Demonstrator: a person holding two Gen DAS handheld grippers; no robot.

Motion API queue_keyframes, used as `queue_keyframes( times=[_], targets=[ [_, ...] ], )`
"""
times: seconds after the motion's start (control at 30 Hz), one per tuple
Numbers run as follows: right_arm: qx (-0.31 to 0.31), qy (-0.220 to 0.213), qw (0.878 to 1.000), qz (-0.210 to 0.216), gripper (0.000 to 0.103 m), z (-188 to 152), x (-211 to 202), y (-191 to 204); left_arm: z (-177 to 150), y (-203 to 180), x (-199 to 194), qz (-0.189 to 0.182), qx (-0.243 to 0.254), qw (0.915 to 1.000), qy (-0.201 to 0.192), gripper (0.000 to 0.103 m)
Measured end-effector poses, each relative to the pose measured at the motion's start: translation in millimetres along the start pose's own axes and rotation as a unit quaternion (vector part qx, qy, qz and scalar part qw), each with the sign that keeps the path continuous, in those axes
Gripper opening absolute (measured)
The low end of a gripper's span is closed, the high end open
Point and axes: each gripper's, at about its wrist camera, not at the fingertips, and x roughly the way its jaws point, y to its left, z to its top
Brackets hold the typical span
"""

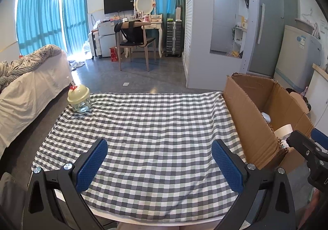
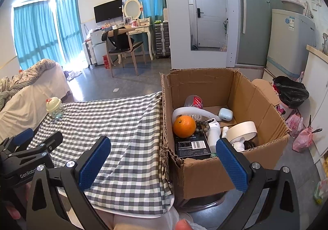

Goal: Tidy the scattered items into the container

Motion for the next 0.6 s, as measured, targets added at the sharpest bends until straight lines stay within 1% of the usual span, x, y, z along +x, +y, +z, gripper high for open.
queue_keyframes(
  times=[0.47,0.6],
  targets=[
    [0.0,0.003,1.0,0.0,0.103,-1.7,-1.9,2.3,-4.3,-0.8,2.3,0.007,0.009,0.9999,0.01,0.103],
    [0.001,0.002,1.0,-0.001,0.103,-2.0,-3.0,1.5,-5.3,-1.1,-2.6,0.006,0.011,0.9999,-0.005,0.103]
  ],
)
